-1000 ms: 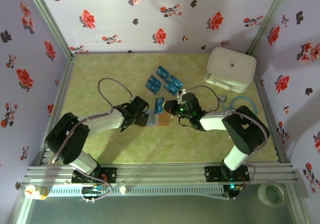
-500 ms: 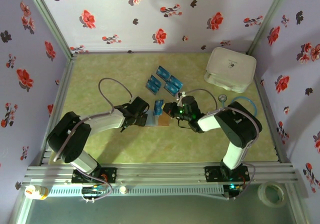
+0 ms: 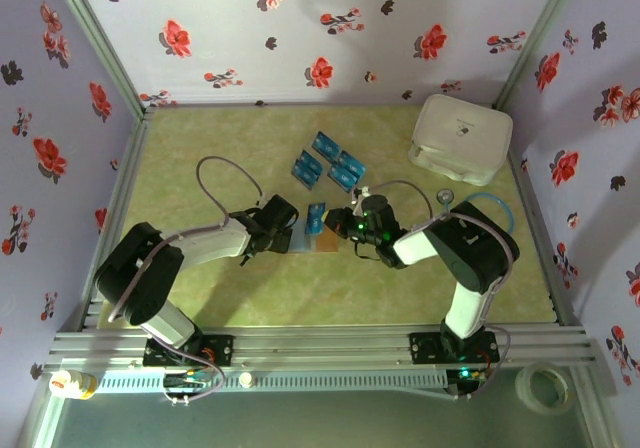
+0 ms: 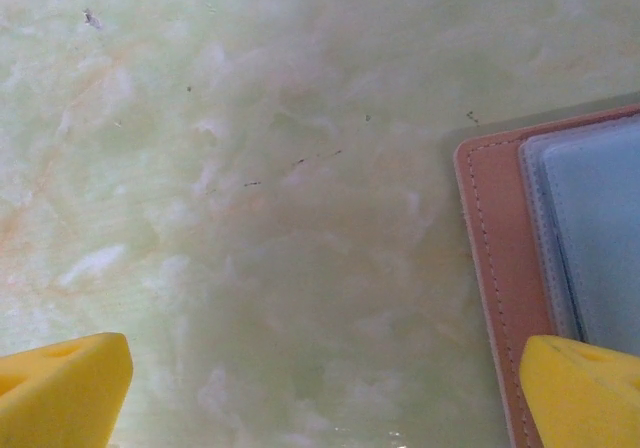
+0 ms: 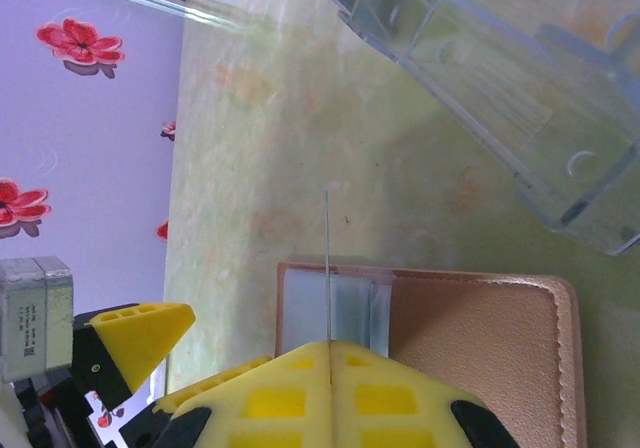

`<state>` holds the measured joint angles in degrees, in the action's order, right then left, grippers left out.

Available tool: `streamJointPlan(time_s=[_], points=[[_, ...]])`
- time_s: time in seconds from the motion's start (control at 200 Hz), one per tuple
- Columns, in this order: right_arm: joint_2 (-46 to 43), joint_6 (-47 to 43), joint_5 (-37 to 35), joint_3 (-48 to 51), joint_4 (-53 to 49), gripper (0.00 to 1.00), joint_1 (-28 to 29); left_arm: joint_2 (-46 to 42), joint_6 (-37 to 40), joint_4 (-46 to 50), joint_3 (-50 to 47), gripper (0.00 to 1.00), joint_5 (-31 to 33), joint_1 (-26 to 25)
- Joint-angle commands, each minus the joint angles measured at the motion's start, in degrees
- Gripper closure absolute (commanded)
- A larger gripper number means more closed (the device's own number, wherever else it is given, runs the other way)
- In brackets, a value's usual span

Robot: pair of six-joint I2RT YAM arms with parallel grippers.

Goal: Put the credit cards into the card holder

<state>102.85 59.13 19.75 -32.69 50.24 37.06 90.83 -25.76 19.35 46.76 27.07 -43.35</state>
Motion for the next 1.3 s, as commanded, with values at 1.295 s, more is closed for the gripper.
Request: streamJointPlan(time_s=[1.295], points=[[2.1, 0.9, 0.0, 1.6, 5.6, 1.00, 0.7, 0.9, -3.5, -0.6, -1.7, 0.00, 0.9, -2.0]])
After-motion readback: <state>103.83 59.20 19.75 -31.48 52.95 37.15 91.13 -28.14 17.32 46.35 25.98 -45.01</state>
